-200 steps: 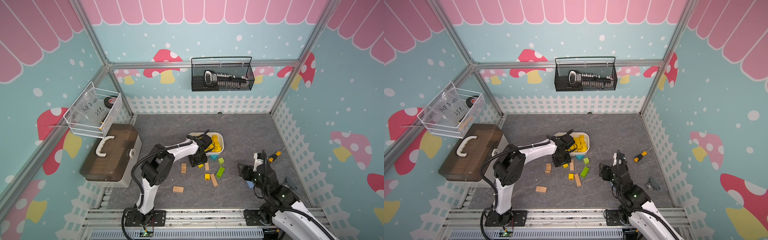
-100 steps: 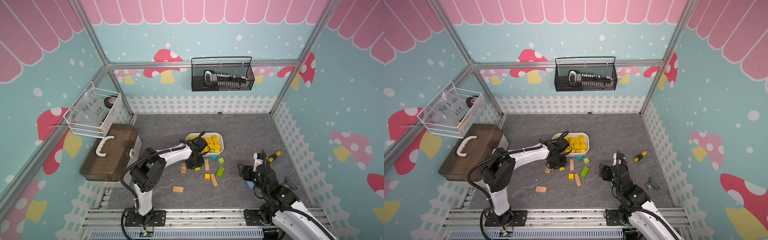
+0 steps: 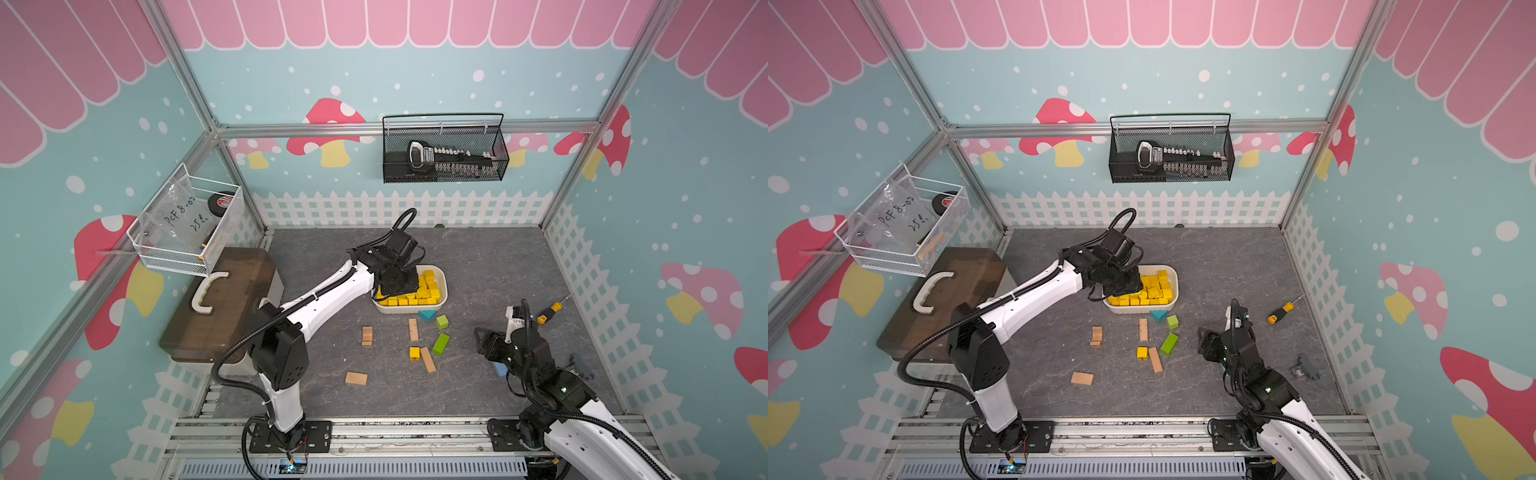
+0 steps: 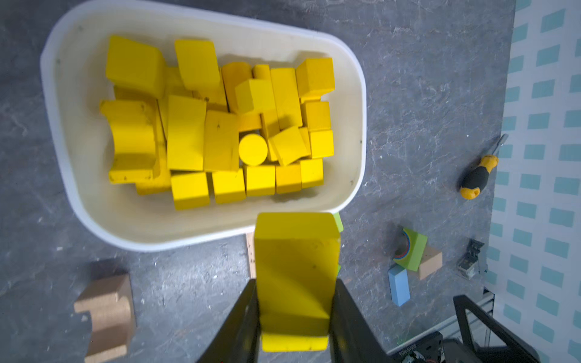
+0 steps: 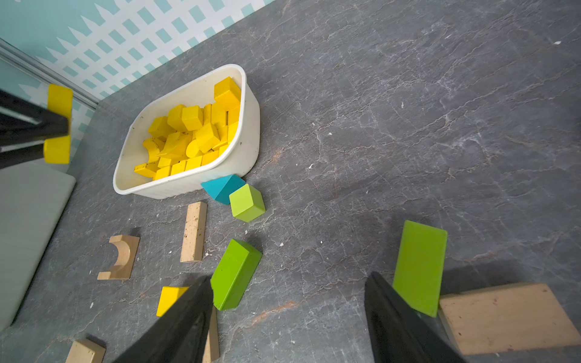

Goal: Pick out the yellow building blocks
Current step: Pick up the building block from the center of the board, then place the building block in the storage box.

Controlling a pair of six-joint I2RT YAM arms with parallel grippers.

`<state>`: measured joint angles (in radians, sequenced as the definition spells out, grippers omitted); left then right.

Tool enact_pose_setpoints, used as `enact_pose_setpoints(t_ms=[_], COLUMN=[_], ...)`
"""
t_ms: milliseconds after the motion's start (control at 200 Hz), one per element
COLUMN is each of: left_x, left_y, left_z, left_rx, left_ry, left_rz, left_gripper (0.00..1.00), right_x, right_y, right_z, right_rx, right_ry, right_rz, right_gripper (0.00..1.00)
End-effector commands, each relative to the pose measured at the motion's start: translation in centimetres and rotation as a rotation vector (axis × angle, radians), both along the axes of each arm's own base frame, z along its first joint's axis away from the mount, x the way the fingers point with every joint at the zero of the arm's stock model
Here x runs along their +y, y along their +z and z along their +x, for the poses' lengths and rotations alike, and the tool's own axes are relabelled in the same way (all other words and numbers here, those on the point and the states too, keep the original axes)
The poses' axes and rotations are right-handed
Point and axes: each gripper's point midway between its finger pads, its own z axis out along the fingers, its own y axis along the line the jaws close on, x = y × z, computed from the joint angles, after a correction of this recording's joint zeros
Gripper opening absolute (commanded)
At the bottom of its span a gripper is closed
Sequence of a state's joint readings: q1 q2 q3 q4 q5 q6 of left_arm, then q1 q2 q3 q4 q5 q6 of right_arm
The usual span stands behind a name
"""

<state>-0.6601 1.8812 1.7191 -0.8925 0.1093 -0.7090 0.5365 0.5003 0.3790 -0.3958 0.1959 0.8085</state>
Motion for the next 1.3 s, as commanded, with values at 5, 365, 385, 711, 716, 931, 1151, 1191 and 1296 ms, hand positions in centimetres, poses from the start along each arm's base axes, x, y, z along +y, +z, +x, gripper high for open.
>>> enact_pose_setpoints(t_ms=[5,365,385,711,716,931,1151,1191,1296], left_x=[0.2,-0.3,-0.2,0.5,0.5,-0.2,-1.7,-1.8,-1.8], left_y=[-3.6,-5.7,-5.6,-3.2,-3.2,-4.8,-6.9,-7.5,-9.3], left_z=[1.2,3.1,3.0,-2.3,-2.5,-8.5,-13.0,-13.6,-14.7], left_rx=[0.049,0.044,0.04,0.003,0.003,0.037,0.036,0.041,0.06], left_ry=[-0.064,-0.066,-0.067,-0.14,-0.142,-0.236,-0.282,-0.284,-0.275], left_rz=[0.091,0.124,0.12,0.088,0.088,0.109,0.109,0.13,0.183], left_gripper=[0.38,0.51,0.51,0.5,0.5,0.54,0.6,0.6,0.6], right_x=[-0.4,-0.4,-0.4,-0.2,-0.2,-0.1,0.0,0.0,0.0], right_y=[-0.1,-0.3,-0.3,-0.5,-0.5,-0.6,-0.7,-0.6,-0.6], right_z=[0.1,0.2,0.2,0.5,0.5,0.5,0.6,0.6,0.7], right_rx=[-0.002,0.012,0.013,0.025,0.025,0.033,0.041,0.041,0.043], right_ry=[-0.022,-0.026,-0.025,-0.022,-0.021,-0.023,-0.021,-0.023,-0.023], right_rz=[-0.008,-0.018,-0.019,-0.024,-0.024,-0.027,-0.03,-0.03,-0.029], right_gripper=[0.76,0.77,0.77,0.77,0.77,0.77,0.77,0.77,0.77])
